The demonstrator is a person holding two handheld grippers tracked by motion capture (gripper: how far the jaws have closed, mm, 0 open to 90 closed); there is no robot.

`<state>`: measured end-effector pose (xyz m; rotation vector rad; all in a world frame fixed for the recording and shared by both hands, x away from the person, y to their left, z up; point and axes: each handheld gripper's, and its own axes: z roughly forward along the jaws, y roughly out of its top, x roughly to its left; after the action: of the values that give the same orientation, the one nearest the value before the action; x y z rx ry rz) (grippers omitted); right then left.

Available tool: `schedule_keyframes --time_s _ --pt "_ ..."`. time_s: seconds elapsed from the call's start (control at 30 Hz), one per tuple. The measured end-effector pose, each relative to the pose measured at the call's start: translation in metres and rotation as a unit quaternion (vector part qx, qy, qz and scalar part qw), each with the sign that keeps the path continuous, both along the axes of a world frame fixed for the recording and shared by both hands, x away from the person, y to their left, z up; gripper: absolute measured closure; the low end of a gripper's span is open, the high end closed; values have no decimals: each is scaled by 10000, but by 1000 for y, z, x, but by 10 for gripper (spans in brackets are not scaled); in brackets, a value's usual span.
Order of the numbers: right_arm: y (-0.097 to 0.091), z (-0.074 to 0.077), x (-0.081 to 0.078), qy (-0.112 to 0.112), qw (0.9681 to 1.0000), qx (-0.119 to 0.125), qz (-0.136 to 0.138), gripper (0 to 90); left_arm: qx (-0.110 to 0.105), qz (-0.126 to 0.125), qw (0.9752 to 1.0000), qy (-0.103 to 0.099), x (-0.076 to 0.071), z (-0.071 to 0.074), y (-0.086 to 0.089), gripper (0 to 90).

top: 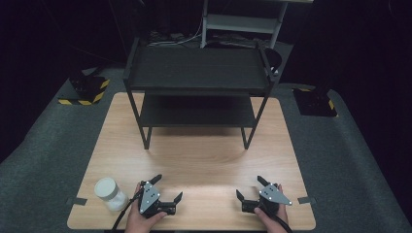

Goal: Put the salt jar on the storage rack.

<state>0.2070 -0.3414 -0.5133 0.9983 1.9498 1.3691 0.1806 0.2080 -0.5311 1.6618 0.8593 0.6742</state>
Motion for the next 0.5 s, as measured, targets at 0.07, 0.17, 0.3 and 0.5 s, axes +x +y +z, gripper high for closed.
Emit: schedule_keyframes --time_s 0.07,0.17,0.3,0.5 --pt "0 0 0 13 10000 17 -7 5 17 -8 10000 -11 0 0 0 5" --pt "-2 -1 0 -10 10000 36 50 5 67 -15 10000 -58 -2 0 -1 5" --pt "-1 -1 -1 -81 9999 -57 84 5 23 18 10000 -52 -4 1 -1 5" --pt "-1 -1 -1 -67 9999 -43 76 5 -57 -85 9998 -187 -10 6 4 5"
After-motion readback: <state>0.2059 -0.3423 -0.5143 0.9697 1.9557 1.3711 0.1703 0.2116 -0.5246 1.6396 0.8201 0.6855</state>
